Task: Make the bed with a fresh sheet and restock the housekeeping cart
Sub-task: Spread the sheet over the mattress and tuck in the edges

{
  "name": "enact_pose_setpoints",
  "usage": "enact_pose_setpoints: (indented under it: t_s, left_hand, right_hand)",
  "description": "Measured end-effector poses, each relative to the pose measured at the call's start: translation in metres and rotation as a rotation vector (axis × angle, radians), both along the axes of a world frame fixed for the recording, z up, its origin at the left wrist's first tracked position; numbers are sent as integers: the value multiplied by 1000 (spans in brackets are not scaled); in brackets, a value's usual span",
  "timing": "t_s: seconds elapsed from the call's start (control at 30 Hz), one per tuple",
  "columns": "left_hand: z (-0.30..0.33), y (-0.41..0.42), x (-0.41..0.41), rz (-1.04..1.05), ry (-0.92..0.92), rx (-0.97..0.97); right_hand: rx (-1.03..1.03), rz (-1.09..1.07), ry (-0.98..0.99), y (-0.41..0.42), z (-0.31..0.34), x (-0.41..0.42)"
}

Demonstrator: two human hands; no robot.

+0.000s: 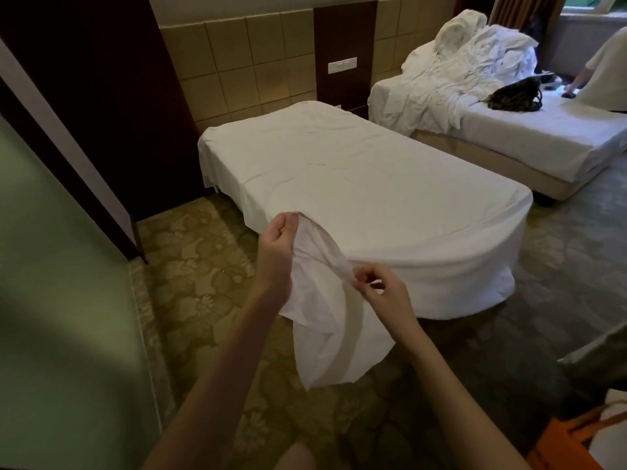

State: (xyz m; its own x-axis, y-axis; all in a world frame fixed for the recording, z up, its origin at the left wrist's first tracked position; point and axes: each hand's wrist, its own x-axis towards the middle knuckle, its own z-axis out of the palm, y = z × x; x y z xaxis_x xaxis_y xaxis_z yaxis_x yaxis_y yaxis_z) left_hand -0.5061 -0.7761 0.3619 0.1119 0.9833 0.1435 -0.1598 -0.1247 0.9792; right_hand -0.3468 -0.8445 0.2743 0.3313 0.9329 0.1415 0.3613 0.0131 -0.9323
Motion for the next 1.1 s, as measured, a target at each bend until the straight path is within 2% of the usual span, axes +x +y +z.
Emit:
enact_pose_setpoints:
  t_s: [0.1, 0.3, 0.43, 0.57, 0.73, 0.83, 0.93, 1.1]
  left_hand:
    - [2, 27, -5, 18, -10, -14]
    - [2, 117, -14, 68, -3, 20]
    - [1, 208, -32, 147, -57, -58]
    - [-1, 314, -56, 154, -58, -100]
    - [-14, 442, -90, 210, 39, -133]
    - [-26, 518, -107, 265, 37, -191]
    - [-47, 591, -119, 282, 73, -208]
    - [-88, 726, -129, 311, 44, -263]
  right_hand:
    - [9, -23, -44, 25, -7, 2]
    - [100, -176, 11, 110, 18, 11]
    - [39, -131, 72, 189, 20, 10]
    - [-136, -56, -168, 288, -2, 2]
    - [-204, -258, -157, 419, 0, -3]
    - [-239, -258, -273, 491, 7, -7]
    - [-141, -305, -313, 572, 16, -10]
    - [69, -253, -313, 741, 34, -11]
